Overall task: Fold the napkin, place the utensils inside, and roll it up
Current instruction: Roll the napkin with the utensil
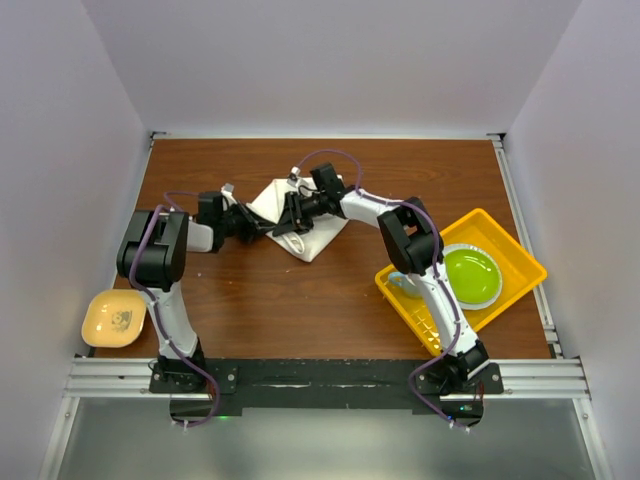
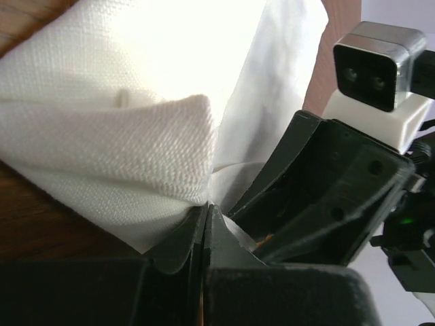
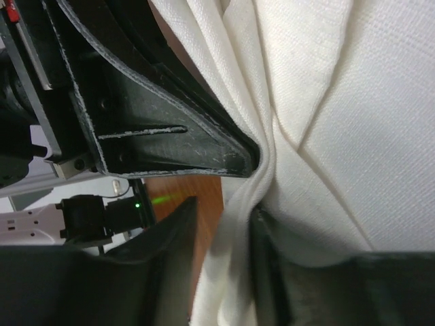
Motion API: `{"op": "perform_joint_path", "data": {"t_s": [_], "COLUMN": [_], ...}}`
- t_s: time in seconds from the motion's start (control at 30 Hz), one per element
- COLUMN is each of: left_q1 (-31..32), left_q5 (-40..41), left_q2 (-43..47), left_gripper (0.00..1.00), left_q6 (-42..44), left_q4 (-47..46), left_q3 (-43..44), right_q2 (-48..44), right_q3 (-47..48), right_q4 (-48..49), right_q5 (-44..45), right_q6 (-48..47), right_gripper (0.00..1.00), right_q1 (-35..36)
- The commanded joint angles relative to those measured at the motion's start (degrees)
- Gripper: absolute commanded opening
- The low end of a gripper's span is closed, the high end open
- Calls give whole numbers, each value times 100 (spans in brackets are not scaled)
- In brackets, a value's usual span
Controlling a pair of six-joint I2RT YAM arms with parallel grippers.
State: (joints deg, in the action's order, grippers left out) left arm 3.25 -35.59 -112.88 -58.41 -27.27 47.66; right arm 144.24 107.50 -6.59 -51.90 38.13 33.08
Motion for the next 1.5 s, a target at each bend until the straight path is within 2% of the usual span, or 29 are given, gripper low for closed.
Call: {"op": "perform_joint_path", "data": {"t_s": [0.0, 0.2, 0.33, 0.5, 0.53, 0.6, 0.8, 0.97, 1.07, 1.27, 1.4, 1.47], "left_q1": [1, 1, 1, 1, 1, 1, 1, 1, 1, 1, 1, 1], "left_q5": [817, 791, 800, 817, 835, 826, 843, 861, 861, 879, 888, 879], "left_q2": [-305, -375, -410, -419, -428, -428, -419, -419, -419, -437, -463, -480], "left_gripper": [0, 0, 0, 0, 0, 0, 0, 0, 0, 0, 0, 0], "left_q6": [726, 858, 928, 1025, 1034, 1051, 1104, 1157, 1183, 1227, 1236, 1236], "left_q4": [1364, 1540, 1645, 1900, 1944, 1997, 2190, 2243, 2243, 2252, 2270, 2270], "left_q3": [24, 24, 68, 200, 243, 288, 428, 420, 393, 393, 428, 437], "right_q2": [-116, -318, -721, -1073, -1126, -1284, -1373, -1399, -1478, -1759, -1794, -1830], "right_q3": [490, 1158, 1361, 1230, 1081, 870, 614, 552, 430, -62, -299, -423], "right_q4": [-1326, -2609, -3400, -3901, -3903, -3789, -3665, -3744, -3745, -3490, -3446, -3323], "right_q5": [733, 1365, 2321, 3333, 3536, 3845, 4188, 4495, 4355, 4048, 3732, 3547], "right_q6": [-938, -1887, -2782, -3600, -3672, -3777, -3760, -3778, -3786, -3664, -3558, -3479], "right_gripper": [49, 66, 75, 80, 87, 88, 84, 72, 65, 61, 51, 50], "right_q1": [-82, -12, 163, 540, 611, 734, 963, 920, 832, 665, 533, 454]}}
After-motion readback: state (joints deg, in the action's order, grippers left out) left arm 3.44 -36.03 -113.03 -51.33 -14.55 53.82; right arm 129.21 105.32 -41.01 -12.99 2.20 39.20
